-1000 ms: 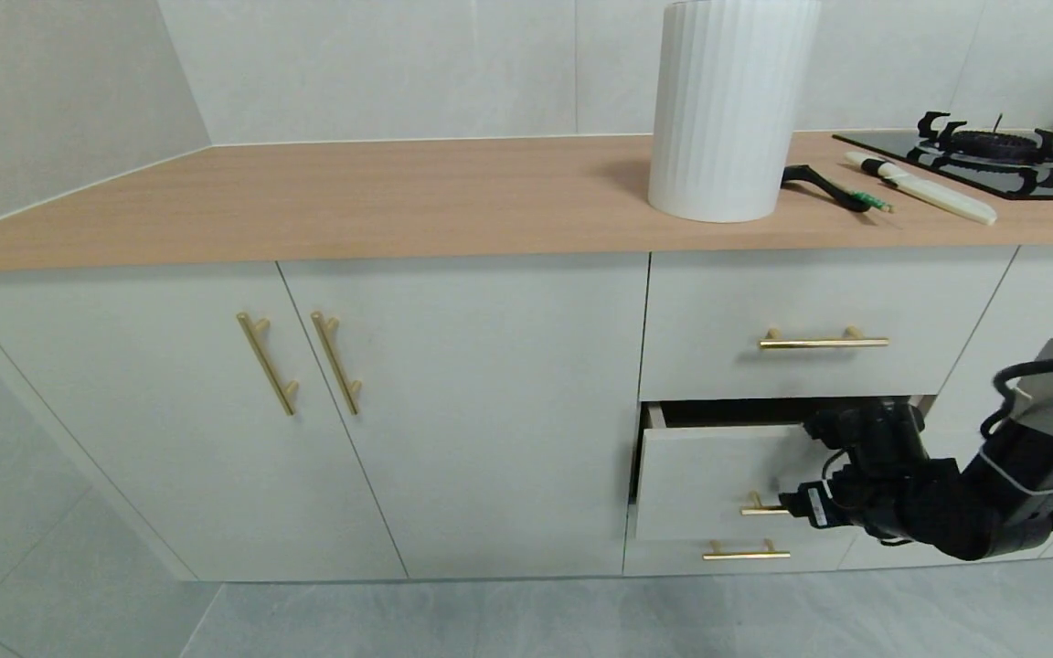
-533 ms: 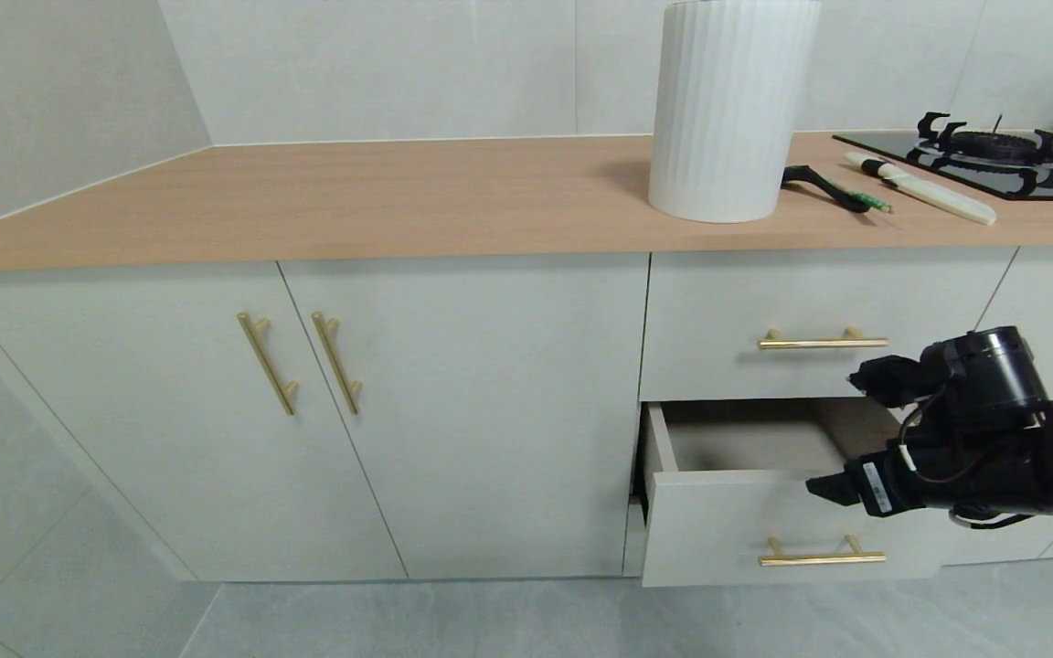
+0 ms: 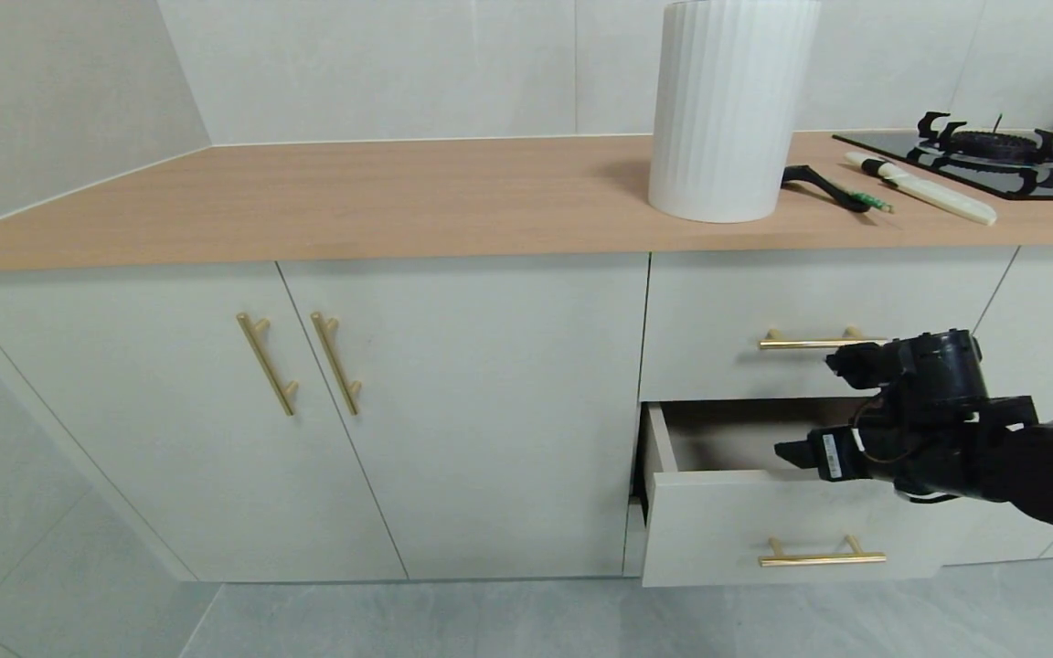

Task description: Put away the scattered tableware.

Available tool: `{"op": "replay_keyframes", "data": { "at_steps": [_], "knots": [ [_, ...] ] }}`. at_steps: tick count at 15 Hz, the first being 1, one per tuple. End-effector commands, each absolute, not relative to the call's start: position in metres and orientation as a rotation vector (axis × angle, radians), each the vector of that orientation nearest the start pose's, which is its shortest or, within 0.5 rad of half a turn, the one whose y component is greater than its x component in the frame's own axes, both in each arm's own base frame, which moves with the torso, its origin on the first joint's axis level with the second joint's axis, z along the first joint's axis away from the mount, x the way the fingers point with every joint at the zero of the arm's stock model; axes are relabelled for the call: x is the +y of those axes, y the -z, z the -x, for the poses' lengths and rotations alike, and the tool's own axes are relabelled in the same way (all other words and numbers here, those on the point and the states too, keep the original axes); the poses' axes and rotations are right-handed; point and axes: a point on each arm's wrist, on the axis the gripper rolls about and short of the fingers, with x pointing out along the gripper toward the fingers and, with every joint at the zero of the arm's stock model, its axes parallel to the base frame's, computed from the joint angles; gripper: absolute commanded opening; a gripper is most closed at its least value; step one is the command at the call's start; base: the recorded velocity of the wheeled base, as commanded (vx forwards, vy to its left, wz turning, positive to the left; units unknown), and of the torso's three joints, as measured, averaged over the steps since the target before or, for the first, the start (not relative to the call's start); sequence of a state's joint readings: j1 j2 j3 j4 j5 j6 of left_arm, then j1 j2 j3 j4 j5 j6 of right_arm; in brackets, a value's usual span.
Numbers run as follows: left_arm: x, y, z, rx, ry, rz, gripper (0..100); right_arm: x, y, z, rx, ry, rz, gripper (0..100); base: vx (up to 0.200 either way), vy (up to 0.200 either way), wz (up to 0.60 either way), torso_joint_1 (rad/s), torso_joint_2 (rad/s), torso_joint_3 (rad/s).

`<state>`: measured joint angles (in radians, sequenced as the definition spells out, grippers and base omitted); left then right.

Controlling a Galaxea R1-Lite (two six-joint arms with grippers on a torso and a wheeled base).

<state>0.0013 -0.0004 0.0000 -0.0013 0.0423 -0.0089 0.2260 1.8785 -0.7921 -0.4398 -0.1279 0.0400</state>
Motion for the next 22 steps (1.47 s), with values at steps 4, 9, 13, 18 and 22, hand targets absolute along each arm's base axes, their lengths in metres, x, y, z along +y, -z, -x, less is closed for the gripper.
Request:
{"op": "replay_keyframes", "data": {
  "at_steps": [4, 9, 13, 18, 22],
  "knots": [
    [0.001, -0.076, 0.023, -0.002, -0.044, 0.009, 100, 0.070, -0.080, -0.320, 0.711, -0.062, 0.080, 100, 0.000, 0.000, 0.00, 0.000, 0.00, 0.000],
    [0.001, -0.076, 0.023, -0.002, -0.044, 0.009, 100, 0.066, -0.101, -0.299, 0.812, -0.072, 0.102, 100, 0.000, 0.000, 0.00, 0.000, 0.00, 0.000],
    [0.001, -0.076, 0.023, -0.002, -0.044, 0.009, 100, 0.061, -0.117, -0.274, 1.007, -0.088, 0.180, 100, 0.000, 0.000, 0.00, 0.000, 0.00, 0.000],
    [0.001, -0.076, 0.023, -0.002, -0.044, 0.009, 100, 0.064, -0.130, -0.236, 1.216, -0.172, 0.299, 100, 0.000, 0.000, 0.00, 0.000, 0.00, 0.000],
    [0.001, -0.076, 0.023, -0.002, -0.044, 0.009, 100, 0.059, -0.134, -0.213, 1.323, -0.176, 0.323, 100, 0.000, 0.000, 0.00, 0.000, 0.00, 0.000]
  ]
}}
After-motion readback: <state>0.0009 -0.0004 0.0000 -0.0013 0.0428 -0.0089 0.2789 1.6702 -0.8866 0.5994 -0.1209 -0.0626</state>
